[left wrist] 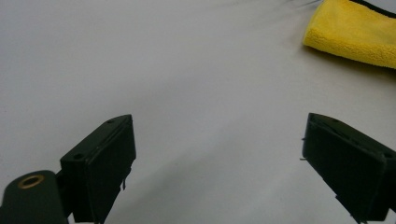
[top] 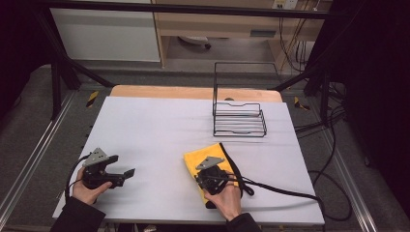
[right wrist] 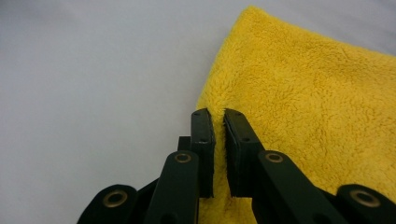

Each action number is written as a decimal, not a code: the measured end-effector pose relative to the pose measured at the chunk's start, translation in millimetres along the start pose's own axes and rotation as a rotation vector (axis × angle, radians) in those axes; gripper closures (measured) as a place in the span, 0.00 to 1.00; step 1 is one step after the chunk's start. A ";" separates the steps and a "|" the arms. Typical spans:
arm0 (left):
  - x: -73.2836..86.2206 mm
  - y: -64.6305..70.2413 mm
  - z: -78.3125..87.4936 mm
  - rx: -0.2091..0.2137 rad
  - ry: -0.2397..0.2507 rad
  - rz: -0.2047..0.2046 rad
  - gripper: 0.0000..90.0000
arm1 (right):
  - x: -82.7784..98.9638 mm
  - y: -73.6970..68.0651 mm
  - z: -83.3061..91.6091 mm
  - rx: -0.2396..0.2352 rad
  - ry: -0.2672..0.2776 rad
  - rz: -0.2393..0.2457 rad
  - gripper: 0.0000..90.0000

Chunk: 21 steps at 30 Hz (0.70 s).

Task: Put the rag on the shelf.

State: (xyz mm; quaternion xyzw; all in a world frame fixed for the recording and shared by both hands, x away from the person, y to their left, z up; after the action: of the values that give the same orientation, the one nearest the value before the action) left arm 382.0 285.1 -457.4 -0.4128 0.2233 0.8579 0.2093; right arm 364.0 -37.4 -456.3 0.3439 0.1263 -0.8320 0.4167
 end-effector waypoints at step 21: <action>0.2 0.5 1.6 0.000 0.004 -0.003 0.10 | -26.6 11.0 7.3 -0.031 0.152 -0.047 0.47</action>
State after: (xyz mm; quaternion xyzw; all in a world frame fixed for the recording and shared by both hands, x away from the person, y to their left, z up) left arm 380.7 285.6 -456.5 -0.4148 0.2232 0.8567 0.2100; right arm 380.3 -31.7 -432.1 0.3964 0.1784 -0.8110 0.3915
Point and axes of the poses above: each handheld gripper's, and its own axes: z roughly backward along the jaws, x roughly out of its underside, y roughly to its right, the point moved 4 cm from there along -z, roughly forward along the jaws, and after that the axes turned 8 degrees about z, right-handed, at the moved point
